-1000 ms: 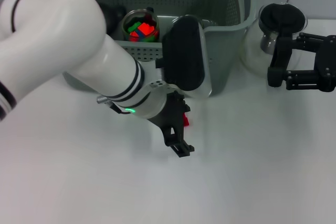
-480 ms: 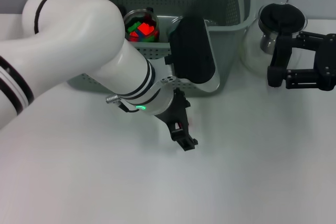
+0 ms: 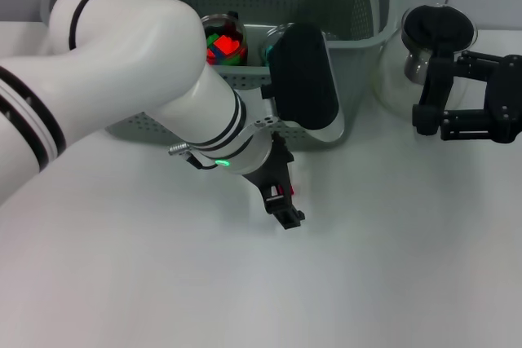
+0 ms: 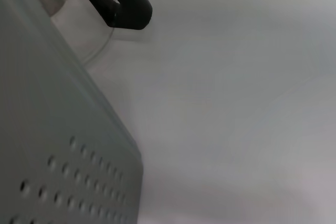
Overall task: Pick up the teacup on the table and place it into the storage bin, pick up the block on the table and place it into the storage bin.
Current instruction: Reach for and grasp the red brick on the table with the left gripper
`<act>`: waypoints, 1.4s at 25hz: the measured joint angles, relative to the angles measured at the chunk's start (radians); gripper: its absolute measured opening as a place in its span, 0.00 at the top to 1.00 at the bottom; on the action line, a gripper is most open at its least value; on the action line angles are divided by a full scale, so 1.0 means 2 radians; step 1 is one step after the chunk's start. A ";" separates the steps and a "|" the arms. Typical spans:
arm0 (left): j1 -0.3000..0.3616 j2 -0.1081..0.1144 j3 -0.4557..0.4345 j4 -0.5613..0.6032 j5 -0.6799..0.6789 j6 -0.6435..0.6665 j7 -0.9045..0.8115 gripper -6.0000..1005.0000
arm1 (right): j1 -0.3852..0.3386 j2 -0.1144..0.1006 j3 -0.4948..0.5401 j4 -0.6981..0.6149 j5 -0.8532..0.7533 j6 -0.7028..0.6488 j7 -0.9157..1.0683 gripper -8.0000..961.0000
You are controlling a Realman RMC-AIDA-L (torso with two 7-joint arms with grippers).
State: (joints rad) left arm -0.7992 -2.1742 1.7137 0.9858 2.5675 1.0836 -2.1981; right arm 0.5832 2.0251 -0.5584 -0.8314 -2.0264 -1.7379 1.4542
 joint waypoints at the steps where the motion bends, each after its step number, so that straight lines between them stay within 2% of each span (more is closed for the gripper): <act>1: 0.000 0.000 0.001 0.000 0.000 -0.001 0.000 0.06 | 0.000 0.000 0.000 0.000 0.000 0.000 0.000 0.03; 14: -0.006 0.000 0.023 -0.014 0.012 -0.024 0.000 0.06 | -0.001 0.001 0.000 0.000 0.000 0.000 -0.001 0.03; 35: -0.028 -0.001 0.023 -0.042 0.023 -0.043 -0.032 0.06 | -0.001 0.002 0.002 0.004 -0.001 0.000 -0.007 0.03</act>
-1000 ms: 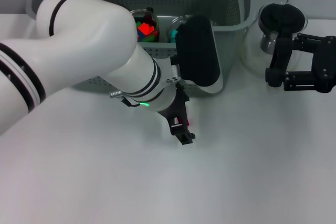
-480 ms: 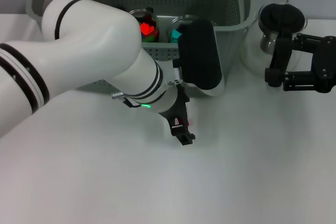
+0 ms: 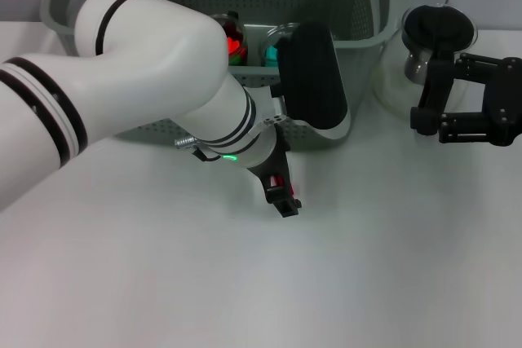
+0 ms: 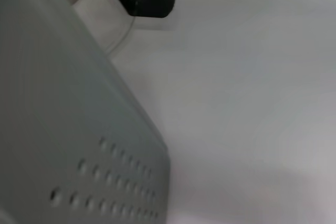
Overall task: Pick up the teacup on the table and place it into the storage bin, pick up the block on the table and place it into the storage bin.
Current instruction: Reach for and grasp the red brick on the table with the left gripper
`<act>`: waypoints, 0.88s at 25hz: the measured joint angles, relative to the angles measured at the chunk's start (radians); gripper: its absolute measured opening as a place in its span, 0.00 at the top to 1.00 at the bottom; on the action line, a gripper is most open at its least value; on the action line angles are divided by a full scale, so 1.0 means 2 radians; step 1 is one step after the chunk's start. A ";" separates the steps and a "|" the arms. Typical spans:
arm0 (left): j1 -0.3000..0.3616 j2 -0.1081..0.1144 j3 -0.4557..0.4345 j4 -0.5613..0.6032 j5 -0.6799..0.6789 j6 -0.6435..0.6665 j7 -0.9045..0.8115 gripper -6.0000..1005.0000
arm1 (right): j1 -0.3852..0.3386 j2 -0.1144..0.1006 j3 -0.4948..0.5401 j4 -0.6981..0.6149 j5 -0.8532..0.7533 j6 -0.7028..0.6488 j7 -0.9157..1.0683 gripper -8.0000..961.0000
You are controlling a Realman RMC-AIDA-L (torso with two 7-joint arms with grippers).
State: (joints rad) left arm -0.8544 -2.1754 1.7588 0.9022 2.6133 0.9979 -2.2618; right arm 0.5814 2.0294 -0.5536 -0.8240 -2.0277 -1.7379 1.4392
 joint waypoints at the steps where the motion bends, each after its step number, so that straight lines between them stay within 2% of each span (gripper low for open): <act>1: -0.001 0.000 0.001 0.000 0.001 -0.001 -0.004 0.06 | 0.000 0.000 0.000 0.001 0.000 0.000 0.000 0.03; 22: -0.003 -0.001 0.023 -0.001 -0.002 0.010 -0.009 0.06 | 0.000 -0.001 0.000 0.002 0.001 -0.001 -0.002 0.03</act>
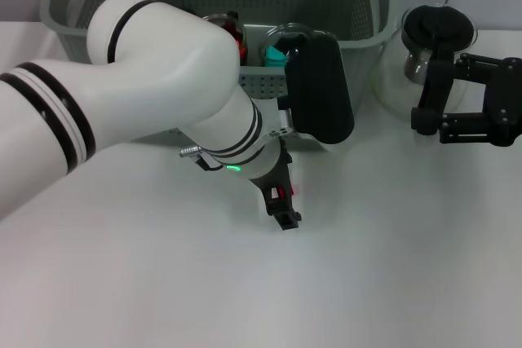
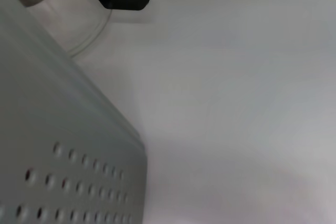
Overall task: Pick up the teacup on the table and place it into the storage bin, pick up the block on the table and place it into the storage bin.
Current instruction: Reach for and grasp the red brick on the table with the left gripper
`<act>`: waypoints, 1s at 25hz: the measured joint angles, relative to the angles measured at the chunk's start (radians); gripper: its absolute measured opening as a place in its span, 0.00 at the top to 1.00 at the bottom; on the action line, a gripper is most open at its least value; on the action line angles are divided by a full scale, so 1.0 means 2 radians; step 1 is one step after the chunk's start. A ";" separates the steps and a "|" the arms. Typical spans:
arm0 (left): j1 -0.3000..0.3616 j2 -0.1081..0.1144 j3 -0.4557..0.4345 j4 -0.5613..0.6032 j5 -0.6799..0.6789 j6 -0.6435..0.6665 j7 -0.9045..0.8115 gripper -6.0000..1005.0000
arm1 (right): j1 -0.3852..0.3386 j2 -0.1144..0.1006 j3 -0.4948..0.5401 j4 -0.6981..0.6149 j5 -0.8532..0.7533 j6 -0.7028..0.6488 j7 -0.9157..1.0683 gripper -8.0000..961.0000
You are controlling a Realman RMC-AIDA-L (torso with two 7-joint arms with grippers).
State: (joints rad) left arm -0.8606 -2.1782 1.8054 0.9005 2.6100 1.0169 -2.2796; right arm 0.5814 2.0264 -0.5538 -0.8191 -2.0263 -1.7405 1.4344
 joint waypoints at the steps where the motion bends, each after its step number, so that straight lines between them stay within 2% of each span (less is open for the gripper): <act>1: 0.000 0.000 0.001 0.000 0.000 0.000 -0.002 0.06 | 0.000 0.000 0.000 0.000 0.000 0.000 -0.001 0.03; 25: -0.002 0.000 -0.001 0.001 0.003 -0.007 -0.022 0.06 | -0.003 0.001 0.001 0.000 0.000 -0.003 -0.003 0.03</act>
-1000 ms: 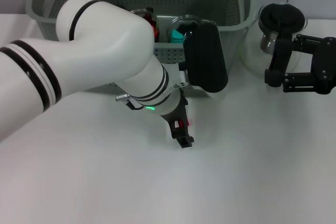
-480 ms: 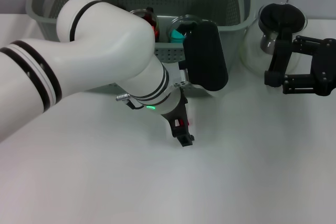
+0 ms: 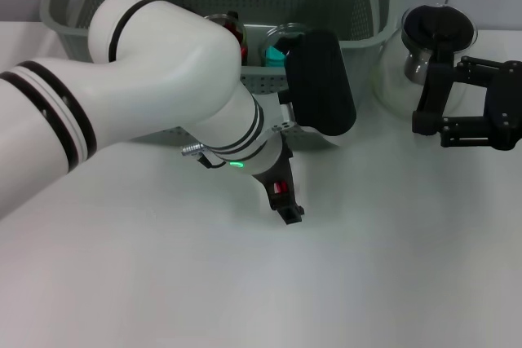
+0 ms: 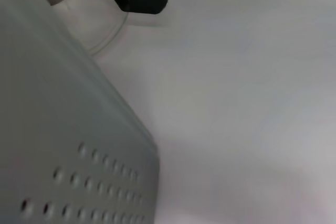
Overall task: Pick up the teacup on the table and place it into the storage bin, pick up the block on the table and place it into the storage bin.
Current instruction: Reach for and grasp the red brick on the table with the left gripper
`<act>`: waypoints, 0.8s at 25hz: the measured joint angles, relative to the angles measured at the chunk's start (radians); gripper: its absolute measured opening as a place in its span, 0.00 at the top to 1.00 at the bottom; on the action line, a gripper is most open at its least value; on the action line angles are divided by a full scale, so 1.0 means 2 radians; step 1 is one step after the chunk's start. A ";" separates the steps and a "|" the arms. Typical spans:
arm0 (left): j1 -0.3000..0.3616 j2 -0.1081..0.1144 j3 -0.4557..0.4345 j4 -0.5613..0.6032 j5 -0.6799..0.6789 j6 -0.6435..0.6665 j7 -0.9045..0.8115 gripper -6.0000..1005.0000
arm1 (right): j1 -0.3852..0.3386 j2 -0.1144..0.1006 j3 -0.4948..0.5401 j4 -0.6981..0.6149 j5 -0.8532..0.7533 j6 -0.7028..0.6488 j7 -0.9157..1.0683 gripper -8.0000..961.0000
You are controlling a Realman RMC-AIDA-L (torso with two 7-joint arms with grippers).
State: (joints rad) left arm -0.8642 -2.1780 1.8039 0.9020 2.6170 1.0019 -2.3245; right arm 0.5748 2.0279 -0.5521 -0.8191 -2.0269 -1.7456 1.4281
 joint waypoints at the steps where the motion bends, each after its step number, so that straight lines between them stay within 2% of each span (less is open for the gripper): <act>1: 0.000 0.000 0.000 0.000 0.000 -0.001 -0.001 0.06 | 0.000 0.000 0.000 0.000 0.000 0.000 0.000 0.03; 20: -0.001 0.001 0.002 -0.001 0.022 0.002 -0.026 0.06 | 0.002 0.000 -0.005 0.000 0.000 0.000 0.000 0.03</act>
State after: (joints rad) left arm -0.8667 -2.1767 1.8084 0.9004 2.6602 1.0059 -2.3756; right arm 0.5779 2.0279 -0.5612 -0.8191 -2.0263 -1.7456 1.4281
